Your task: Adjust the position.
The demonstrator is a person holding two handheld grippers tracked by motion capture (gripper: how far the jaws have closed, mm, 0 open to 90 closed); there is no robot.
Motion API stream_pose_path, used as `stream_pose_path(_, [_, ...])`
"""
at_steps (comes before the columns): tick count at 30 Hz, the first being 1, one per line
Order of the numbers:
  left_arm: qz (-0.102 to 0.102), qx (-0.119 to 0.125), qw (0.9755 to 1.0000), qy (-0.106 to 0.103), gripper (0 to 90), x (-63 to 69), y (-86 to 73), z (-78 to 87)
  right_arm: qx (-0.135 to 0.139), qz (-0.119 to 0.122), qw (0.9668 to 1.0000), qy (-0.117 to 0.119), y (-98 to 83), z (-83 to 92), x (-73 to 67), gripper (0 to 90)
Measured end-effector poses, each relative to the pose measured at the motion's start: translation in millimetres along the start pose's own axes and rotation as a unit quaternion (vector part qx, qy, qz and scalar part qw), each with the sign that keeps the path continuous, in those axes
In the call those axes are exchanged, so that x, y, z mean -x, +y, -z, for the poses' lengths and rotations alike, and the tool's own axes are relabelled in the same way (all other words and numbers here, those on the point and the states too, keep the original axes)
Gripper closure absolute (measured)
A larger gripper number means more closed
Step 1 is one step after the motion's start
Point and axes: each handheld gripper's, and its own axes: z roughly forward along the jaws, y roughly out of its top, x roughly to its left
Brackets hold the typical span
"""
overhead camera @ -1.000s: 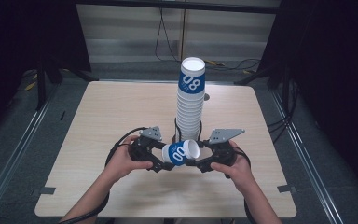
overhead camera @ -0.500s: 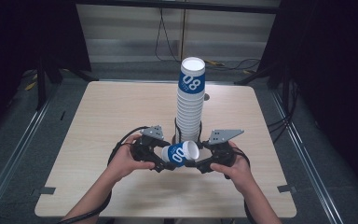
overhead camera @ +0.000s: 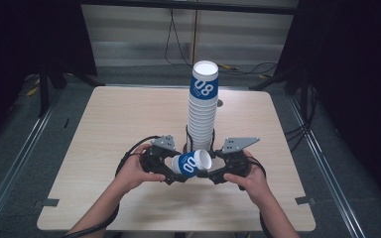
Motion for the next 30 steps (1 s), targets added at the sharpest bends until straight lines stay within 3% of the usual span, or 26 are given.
stream_pose_path(6, [-0.009, -0.001, 1.0000, 0.002, 10.5, 1.7, 2.0, -2.2, 0.000, 0.001, 1.0000, -0.001, 0.4, 0.2, -0.2, 27.6])
stream_pose_path(21, [-0.007, -0.005, 1.0000, 0.002, 12.3, 1.6, 1.7, -3.9, 0.000, -0.002, 1.0000, 0.000, -0.4, -0.5, 0.0, 27.7])
stream_pose_path(30, [-0.022, -0.013, 0.9996, 0.008, 13.3, 2.4, 1.5, -1.7, 0.000, -0.006, 1.0000, 0.004, -1.6, -1.2, 0.6, 27.6])
